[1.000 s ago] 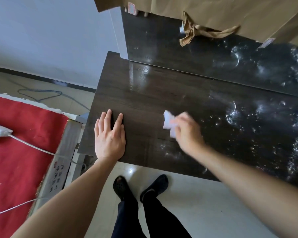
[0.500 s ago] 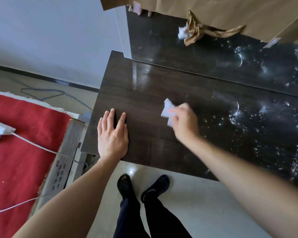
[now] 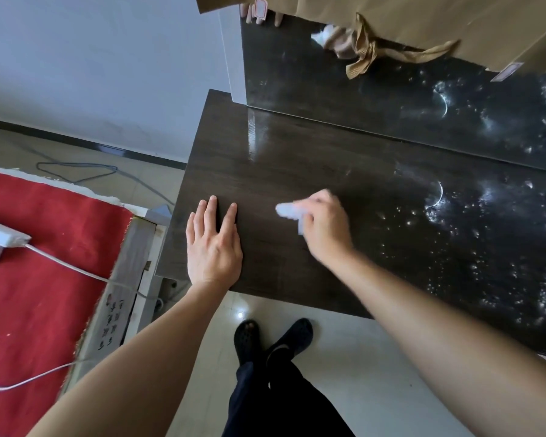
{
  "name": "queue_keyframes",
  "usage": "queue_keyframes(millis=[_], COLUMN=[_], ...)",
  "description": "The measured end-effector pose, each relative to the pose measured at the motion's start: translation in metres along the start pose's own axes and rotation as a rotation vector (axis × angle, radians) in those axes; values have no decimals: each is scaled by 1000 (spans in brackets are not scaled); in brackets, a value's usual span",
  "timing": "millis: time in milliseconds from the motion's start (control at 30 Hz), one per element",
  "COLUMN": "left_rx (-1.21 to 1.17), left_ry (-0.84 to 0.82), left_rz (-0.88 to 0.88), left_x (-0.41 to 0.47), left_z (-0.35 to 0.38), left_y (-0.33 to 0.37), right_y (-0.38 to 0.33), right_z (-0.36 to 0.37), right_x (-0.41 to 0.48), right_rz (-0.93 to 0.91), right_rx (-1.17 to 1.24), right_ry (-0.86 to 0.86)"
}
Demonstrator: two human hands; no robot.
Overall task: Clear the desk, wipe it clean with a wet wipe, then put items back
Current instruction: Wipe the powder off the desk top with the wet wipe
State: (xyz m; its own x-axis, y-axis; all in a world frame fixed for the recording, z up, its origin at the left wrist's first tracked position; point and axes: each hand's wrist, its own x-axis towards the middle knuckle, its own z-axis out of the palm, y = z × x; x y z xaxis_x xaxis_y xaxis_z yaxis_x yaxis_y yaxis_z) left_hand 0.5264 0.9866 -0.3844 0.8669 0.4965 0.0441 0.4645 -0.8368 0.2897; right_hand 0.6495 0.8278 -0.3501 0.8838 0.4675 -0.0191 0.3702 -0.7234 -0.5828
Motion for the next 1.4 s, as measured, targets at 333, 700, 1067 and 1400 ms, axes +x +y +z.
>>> queue_keyframes(millis=[333, 700, 1067, 1400], left_rx=[-42, -53, -105, 4], left_ry=[-29, -73, -69, 11], left_rz=[3, 4, -23, -26], left_x=[0, -2, -30, -30], left_z=[-3, -4, 17, 27], left_y=[-1, -2, 86, 88], right_y=[-4, 20, 128, 151], right_z=[-22, -36, -136, -93], right_x=[-65, -162, 64, 54], right_rz=[-82, -83, 398, -128], right_rx=[145, -65, -97, -162], right_ry=[-239, -527, 259, 34])
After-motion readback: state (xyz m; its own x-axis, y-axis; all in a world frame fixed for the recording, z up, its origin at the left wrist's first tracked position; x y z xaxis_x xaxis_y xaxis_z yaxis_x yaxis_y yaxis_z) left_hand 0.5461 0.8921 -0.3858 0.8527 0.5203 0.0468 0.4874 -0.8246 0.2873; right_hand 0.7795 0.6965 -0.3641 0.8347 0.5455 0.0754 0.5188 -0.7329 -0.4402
